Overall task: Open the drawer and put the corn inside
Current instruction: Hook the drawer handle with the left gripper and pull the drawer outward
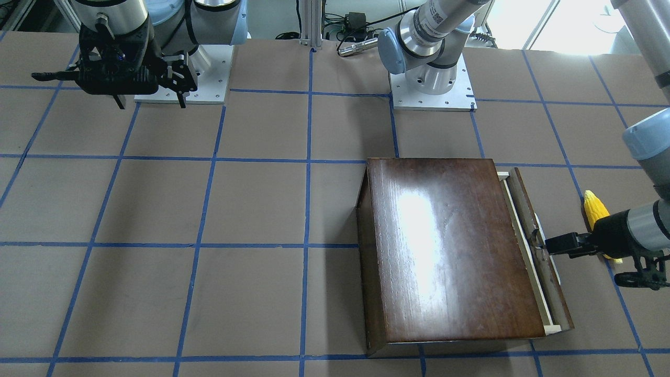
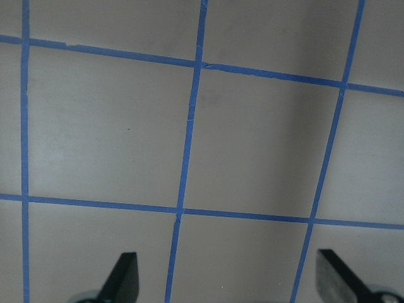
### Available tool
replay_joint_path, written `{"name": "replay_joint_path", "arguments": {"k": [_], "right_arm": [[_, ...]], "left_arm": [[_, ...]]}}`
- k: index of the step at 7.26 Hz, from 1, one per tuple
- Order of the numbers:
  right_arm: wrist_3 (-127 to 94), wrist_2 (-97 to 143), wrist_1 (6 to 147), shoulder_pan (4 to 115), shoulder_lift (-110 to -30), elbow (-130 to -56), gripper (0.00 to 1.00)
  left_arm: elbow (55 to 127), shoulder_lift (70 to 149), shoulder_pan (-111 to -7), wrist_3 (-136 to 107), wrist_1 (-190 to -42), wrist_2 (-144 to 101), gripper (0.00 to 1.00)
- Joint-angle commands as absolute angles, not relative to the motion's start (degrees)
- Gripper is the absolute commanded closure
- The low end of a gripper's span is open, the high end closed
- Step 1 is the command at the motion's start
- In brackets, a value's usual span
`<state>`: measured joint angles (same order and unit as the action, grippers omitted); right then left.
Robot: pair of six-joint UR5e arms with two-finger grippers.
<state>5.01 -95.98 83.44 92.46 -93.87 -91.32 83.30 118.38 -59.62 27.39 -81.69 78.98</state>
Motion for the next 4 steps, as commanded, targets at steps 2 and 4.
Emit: {"name": "replay_joint_path", "arguments": {"k": [2, 4], "right_arm": [[5.0, -96.0, 83.4, 92.5, -93.9, -91.3, 0.0], [5.0, -96.0, 83.4, 92.5, -93.9, -91.3, 0.0]], "left_arm": [[83.0, 118.3, -59.3, 27.6, -81.1, 81.2, 0.0], [83.4, 118.3, -57.5, 28.6, -80.4, 82.1, 0.0]]}}
